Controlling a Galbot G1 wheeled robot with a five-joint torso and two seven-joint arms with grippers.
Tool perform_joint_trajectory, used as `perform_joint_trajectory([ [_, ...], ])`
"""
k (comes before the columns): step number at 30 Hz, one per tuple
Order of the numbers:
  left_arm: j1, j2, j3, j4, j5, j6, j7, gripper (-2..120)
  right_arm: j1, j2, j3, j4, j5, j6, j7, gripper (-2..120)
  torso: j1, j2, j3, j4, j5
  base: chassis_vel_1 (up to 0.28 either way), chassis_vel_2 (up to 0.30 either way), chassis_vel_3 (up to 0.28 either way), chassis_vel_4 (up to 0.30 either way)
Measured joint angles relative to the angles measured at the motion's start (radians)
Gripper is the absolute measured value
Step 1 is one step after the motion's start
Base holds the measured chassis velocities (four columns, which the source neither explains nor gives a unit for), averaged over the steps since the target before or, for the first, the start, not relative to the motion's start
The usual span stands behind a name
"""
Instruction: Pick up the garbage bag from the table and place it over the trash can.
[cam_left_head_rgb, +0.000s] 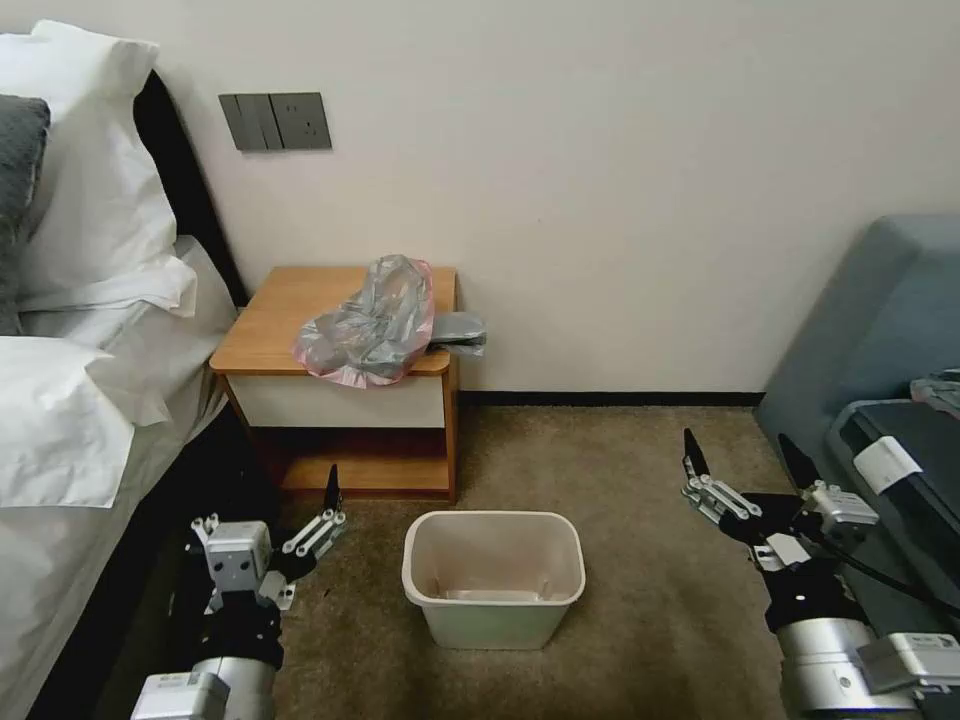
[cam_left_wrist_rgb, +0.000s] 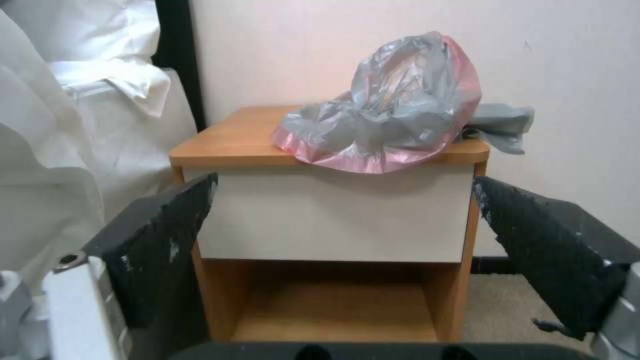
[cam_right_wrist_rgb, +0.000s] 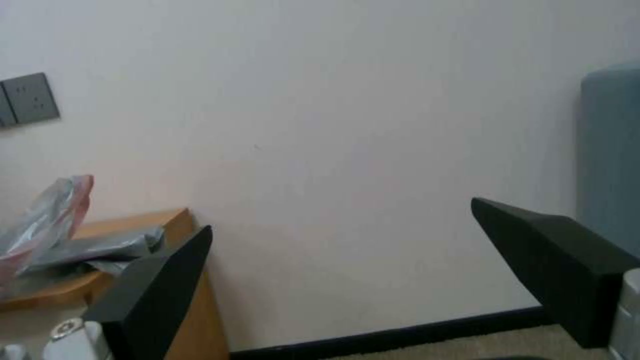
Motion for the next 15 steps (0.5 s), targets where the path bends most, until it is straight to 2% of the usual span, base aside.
perform_joint_trajectory([
  [2, -0.003, 0.001, -0.002, 0.0, -0.005, 0.005, -0.003, 100, 0.0, -0.002, 0.0, -0.003, 0.016, -0.008, -0.001, 100, 0.0, 0.0, 0.0, 0.0001, 0.0001, 0.0, 0.0, 0.0, 0.0],
  [4, -0.022, 0.015, -0.01, 0.001, -0.031, 0.023, -0.016, 100, 0.006, -0.019, -0.005, -0.016, 0.097, -0.051, -0.004, 100, 0.0, 0.0, 0.0, 0.0, 0.0001, 0.0, 0.0, 0.0, 0.0],
  [10, -0.03, 0.018, -0.012, 0.005, -0.04, 0.028, -0.019, 100, 0.01, -0.024, -0.007, -0.023, 0.124, -0.063, -0.006, 100, 0.0, 0.0, 0.0, 0.0, 0.0002, 0.0, 0.0, 0.0, 0.0],
  [15, -0.03, 0.036, -0.024, 0.007, -0.097, 0.035, -0.03, 100, 0.022, -0.032, -0.008, -0.025, 0.15, -0.077, -0.003, 100, 0.0, 0.0, 0.0, -0.0003, -0.0002, 0.0, 0.0, 0.0, 0.0],
])
